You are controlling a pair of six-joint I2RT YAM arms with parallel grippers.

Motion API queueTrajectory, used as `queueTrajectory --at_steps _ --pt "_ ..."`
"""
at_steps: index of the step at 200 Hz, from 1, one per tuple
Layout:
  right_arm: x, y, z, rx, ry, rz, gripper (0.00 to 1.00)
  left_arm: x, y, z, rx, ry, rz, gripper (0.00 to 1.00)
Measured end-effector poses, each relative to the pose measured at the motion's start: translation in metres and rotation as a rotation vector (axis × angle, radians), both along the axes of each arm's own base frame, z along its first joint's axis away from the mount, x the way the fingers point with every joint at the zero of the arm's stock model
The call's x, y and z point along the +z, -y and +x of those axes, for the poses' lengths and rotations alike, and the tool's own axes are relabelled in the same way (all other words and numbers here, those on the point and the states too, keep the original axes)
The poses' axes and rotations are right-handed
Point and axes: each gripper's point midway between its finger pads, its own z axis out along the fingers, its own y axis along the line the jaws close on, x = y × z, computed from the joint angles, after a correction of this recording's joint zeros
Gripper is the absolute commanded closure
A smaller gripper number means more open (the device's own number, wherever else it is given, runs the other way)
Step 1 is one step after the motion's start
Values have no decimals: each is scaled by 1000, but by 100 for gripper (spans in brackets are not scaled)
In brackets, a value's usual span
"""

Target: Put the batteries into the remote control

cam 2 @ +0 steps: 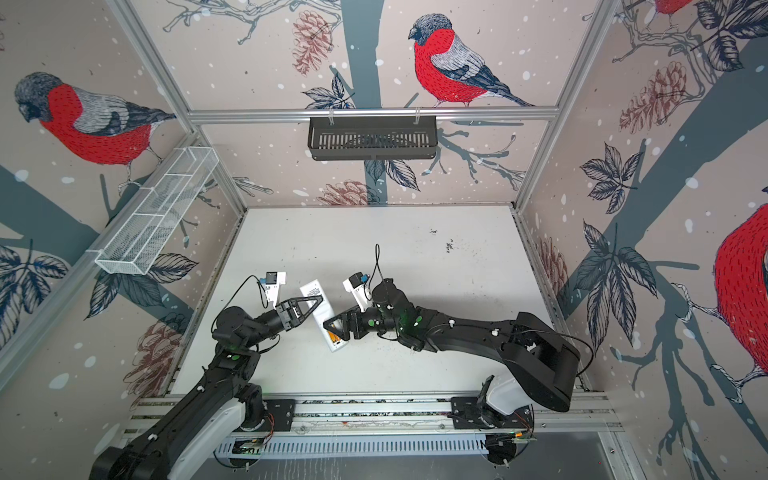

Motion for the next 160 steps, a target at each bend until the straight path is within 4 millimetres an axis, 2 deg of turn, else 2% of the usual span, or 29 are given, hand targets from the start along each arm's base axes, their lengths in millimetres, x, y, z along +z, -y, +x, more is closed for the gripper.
queueTrajectory --at_steps 46,95,123,160 --pt "-12 4 -5 13 -1 14 31 -1 0 0 -1 -6 -1 100" --pt "-15 2 -7 24 -4 50 35 -3 0 -1 -2 -23 -8 100" --pt "-12 3 -8 32 6 62 45 -3 0 -1 -1 -21 -9 100" --pt "-14 9 -14 59 22 62 46 -3 0 -1 -3 -20 -9 100"
